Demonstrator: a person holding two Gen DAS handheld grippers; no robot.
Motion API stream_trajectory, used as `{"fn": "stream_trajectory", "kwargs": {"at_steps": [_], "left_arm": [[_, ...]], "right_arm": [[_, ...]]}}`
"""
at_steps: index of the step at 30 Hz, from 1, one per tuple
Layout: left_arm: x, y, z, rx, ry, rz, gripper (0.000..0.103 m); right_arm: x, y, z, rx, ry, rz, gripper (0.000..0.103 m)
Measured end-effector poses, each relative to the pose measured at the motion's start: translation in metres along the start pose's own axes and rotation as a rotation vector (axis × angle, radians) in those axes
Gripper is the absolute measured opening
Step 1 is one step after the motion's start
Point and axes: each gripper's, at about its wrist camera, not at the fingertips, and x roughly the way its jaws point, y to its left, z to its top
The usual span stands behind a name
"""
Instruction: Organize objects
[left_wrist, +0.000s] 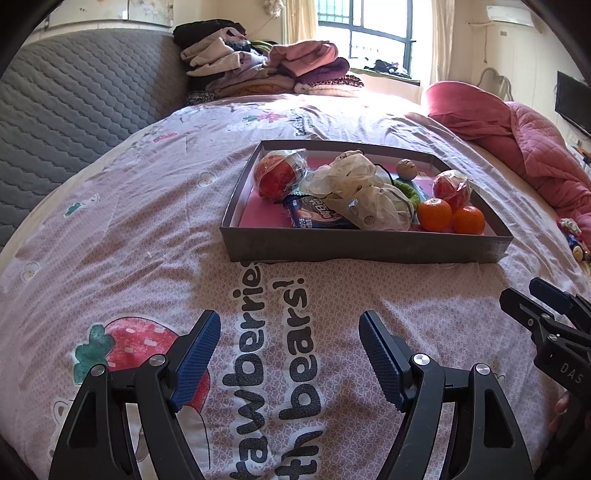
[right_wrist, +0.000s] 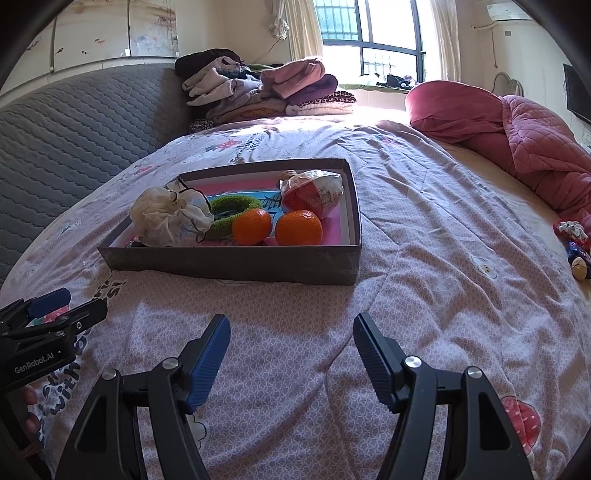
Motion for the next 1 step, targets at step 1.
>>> {"fn": "stream_trajectory", "kwargs": {"at_steps": [1], "left_arm": [[0.0,-0.0001,-0.0003,0.001,0.001,0.002,0.078]], "right_arm": [[0.0002,0.0,-0.0002,0.0,0.002,0.001,0.069]]}}
